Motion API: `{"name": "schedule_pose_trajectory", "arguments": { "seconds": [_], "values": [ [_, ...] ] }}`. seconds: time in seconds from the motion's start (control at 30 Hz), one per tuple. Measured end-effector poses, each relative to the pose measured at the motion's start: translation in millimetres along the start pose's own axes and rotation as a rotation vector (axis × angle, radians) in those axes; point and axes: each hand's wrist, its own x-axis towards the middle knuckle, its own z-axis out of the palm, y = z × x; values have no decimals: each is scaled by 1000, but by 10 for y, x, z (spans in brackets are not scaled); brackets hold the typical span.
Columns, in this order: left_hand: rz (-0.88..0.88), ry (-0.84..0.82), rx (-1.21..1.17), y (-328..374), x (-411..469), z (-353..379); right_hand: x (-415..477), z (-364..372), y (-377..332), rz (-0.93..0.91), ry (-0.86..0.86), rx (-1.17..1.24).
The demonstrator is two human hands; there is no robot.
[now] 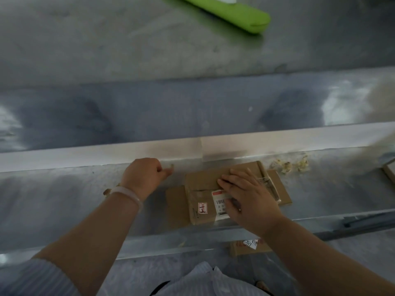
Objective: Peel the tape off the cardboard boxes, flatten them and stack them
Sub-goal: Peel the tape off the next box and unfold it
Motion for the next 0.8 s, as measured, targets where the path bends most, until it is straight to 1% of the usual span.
{"name": "schedule_pose_trajectory", "arguments": {
  "seconds": [0.03, 0.13, 0.2, 0.23, 0.3, 0.37, 0.4, 0.43, 0.47, 0.5, 0.53, 0.57, 0.6, 0.67, 0.7, 0.73, 0.77, 0.8],
  "values": [
    [9, -36, 28, 11, 10, 8, 0, -25, -11, 3, 7, -44],
    [23, -94, -87, -8, 45, 73, -26, -70, -47, 73, 16, -61],
    [-17, -177, -145, 33, 26, 88, -59, -69, -52, 118, 2, -5],
    [-33, -192, -167, 84, -1, 83, -72, -74, -47, 134, -13, 50],
    [7, -123, -215, 258, -81, 57, -102, -114, -5, 179, -46, 180],
    [150, 31, -260, 536, -217, 18, -126, -153, 66, 168, -57, 250],
    [249, 79, -250, 703, -299, 10, -139, -188, 91, 150, -50, 264],
    [353, 83, -209, 871, -383, 27, -162, -220, 110, 132, -30, 278],
    [450, 52, -145, 1025, -461, 68, -193, -241, 127, 117, 18, 283],
    [505, -10, -67, 1150, -523, 134, -237, -253, 159, 117, 91, 283],
    [522, -78, 19, 1223, -554, 232, -283, -266, 199, 160, 163, 279],
    [522, -100, 97, 1242, -568, 344, -341, -259, 259, 261, 205, 284],
    [522, -83, 149, 1235, -569, 435, -398, -282, 297, 400, 201, 320],
    [508, -43, 206, 1208, -577, 522, -490, -309, 385, 655, 60, 514],
    [502, -34, 220, 1205, -573, 535, -513, -318, 427, 734, -16, 650],
    [504, -25, 234, 1202, -564, 549, -535, -320, 455, 775, -75, 759],
    [508, -23, 244, 1210, -561, 553, -562, -317, 484, 772, -112, 794],
    [512, -20, 251, 1221, -561, 549, -595, -314, 517, 758, -128, 780]
  ]
}}
